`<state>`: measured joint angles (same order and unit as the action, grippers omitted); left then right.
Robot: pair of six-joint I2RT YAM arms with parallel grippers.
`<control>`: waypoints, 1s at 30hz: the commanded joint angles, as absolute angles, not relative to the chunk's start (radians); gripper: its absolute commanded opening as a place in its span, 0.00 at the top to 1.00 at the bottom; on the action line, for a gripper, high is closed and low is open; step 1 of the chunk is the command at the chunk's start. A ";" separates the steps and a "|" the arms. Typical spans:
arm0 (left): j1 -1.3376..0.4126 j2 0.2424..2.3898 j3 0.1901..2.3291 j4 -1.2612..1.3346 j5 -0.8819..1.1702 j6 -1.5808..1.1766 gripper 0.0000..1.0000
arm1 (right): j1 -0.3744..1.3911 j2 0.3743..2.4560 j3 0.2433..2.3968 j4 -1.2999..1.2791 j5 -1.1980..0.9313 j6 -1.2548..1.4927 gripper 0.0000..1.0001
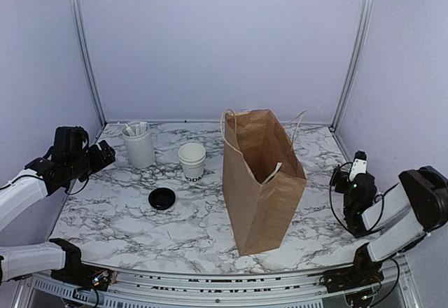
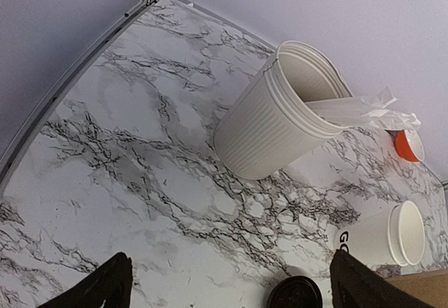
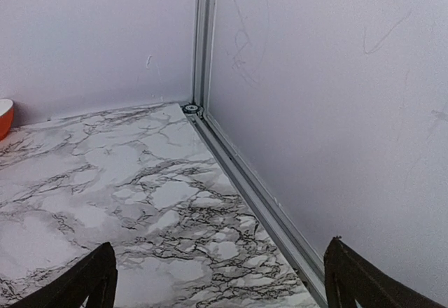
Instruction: Pack the takeout coffee
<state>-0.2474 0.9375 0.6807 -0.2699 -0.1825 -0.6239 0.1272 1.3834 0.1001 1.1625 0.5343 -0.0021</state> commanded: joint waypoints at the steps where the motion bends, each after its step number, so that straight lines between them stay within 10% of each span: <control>1: -0.218 0.934 0.674 -0.210 -0.212 -0.585 0.01 | 0.117 1.557 0.080 1.632 0.454 -0.092 0.00; 15: -0.190 0.897 0.511 0.105 -0.709 -0.380 0.01 | 0.105 1.614 0.186 1.465 0.339 -0.115 0.00; 30: -0.161 1.370 0.334 0.882 -0.814 -0.177 0.01 | 0.103 1.612 0.190 1.455 0.342 -0.110 0.00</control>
<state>-0.1680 1.3071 0.3756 0.6071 -0.7986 -0.2462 0.1127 1.6192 0.1692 1.4368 0.3447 -0.1097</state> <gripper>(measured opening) 0.992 0.997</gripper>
